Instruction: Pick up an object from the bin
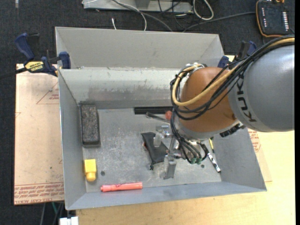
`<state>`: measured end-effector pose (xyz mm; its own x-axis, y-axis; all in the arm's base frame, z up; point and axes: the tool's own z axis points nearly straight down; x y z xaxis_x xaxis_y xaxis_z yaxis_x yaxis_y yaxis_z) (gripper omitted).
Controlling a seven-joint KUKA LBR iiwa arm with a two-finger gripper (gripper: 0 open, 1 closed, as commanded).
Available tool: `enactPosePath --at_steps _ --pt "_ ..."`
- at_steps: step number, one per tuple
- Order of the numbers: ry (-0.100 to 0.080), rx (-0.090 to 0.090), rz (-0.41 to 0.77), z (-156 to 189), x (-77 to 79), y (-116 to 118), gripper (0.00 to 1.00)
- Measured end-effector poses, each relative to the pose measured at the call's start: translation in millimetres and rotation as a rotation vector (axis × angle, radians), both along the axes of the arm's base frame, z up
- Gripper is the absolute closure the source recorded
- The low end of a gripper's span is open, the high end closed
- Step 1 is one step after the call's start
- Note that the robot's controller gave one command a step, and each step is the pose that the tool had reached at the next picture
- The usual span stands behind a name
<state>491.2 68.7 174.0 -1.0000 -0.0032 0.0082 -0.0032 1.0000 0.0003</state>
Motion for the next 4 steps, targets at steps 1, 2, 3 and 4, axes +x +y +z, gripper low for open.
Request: enactPosePath --at_steps 1,2,3,4 --pt "-0.008 0.001 -0.004 4.4 1.6 -0.6 0.0" --pt "-0.016 0.002 -0.077 -103.1 -1.6 -42.8 0.0" --pt "-0.017 0.004 -0.1 -47.3 31.7 -35.1 0.0" --pt "0.002 0.001 -0.239 -75.6 5.9 -17.8 0.0"
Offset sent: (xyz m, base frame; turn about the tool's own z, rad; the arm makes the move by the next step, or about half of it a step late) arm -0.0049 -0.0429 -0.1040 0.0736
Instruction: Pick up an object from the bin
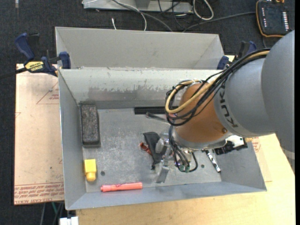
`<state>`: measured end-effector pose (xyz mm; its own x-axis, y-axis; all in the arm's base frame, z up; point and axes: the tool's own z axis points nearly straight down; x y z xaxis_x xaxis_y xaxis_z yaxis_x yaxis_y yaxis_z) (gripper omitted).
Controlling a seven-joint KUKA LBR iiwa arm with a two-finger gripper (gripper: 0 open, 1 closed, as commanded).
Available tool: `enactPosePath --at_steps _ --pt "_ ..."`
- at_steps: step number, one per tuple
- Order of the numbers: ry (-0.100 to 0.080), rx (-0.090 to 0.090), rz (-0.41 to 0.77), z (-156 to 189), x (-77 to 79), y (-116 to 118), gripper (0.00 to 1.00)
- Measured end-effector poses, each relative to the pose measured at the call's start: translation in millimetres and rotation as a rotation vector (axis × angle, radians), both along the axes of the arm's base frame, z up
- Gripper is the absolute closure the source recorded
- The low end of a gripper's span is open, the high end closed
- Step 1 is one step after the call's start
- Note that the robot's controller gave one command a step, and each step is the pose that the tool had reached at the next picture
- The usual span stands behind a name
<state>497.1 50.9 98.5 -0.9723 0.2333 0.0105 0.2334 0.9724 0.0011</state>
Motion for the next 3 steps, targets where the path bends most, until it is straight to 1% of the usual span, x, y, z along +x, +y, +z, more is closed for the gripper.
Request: enactPosePath --at_steps 1,2,3 --pt "-0.016 0.001 -0.39 -29.2 23.3 4.2 0.0" --pt "-0.008 0.001 -0.074 -27.6 16.8 -5.7 1.0" --pt "-0.008 0.001 -0.074 -27.5 16.8 -5.7 1.0"
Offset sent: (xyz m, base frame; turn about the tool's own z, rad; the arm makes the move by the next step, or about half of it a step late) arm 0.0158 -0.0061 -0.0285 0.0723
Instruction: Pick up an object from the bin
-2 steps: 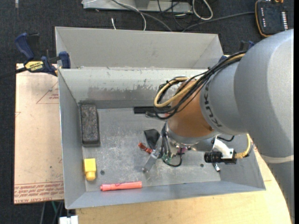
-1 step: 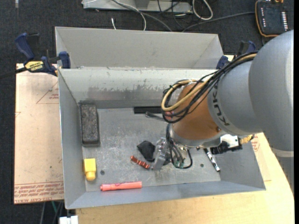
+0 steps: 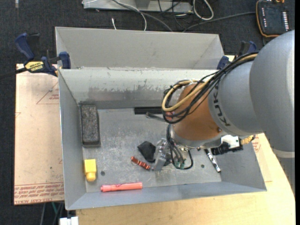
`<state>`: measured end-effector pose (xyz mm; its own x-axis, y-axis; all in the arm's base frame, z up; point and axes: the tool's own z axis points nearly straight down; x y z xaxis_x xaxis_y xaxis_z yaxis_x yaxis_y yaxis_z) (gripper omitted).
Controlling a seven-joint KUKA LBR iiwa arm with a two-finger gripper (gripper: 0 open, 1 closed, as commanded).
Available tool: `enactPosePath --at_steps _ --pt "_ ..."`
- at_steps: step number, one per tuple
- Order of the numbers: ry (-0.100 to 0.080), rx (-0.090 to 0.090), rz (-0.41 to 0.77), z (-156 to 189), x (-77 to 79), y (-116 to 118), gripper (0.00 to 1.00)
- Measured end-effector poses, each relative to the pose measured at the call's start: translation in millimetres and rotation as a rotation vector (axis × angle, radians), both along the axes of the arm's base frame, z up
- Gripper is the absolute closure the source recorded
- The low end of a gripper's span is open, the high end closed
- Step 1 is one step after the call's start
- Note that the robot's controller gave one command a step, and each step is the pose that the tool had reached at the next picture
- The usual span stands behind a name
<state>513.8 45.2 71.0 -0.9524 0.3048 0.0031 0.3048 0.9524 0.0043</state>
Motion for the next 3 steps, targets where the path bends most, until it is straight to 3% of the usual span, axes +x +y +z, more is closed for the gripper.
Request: enactPosePath --at_steps 1,2,3 --pt "0.0 0.0 -0.001 3.4 0.1 0.0 1.0" --pt "0.005 0.0 0.0 35.9 -1.8 -0.2 1.0" --pt "0.0 0.001 0.001 70.6 0.0 0.0 1.0"
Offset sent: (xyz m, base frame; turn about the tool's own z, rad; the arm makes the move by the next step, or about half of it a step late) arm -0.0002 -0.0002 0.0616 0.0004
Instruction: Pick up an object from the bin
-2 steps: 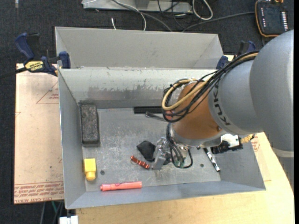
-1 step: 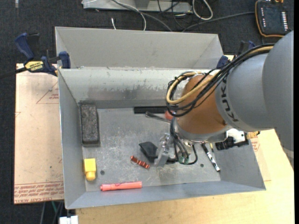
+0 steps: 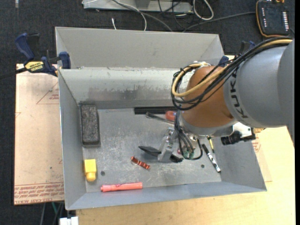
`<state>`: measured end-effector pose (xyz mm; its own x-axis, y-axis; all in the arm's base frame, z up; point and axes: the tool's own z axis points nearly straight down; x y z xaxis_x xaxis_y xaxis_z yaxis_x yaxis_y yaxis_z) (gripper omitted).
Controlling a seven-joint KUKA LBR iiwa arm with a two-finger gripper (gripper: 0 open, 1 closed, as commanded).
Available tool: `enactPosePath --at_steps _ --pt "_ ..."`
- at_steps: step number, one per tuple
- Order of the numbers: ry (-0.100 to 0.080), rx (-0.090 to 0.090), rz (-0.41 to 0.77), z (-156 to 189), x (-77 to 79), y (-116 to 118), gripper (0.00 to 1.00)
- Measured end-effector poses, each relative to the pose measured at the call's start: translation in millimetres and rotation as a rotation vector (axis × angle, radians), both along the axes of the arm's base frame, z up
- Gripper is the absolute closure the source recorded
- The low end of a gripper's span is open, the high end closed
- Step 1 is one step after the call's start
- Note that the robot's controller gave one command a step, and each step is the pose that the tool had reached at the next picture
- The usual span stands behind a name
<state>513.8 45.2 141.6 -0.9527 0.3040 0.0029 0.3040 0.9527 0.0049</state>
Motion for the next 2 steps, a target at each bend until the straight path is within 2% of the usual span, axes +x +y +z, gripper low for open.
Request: enactPosePath --at_steps 2 --pt "-0.003 0.0 0.001 34.4 0.8 0.1 1.0"
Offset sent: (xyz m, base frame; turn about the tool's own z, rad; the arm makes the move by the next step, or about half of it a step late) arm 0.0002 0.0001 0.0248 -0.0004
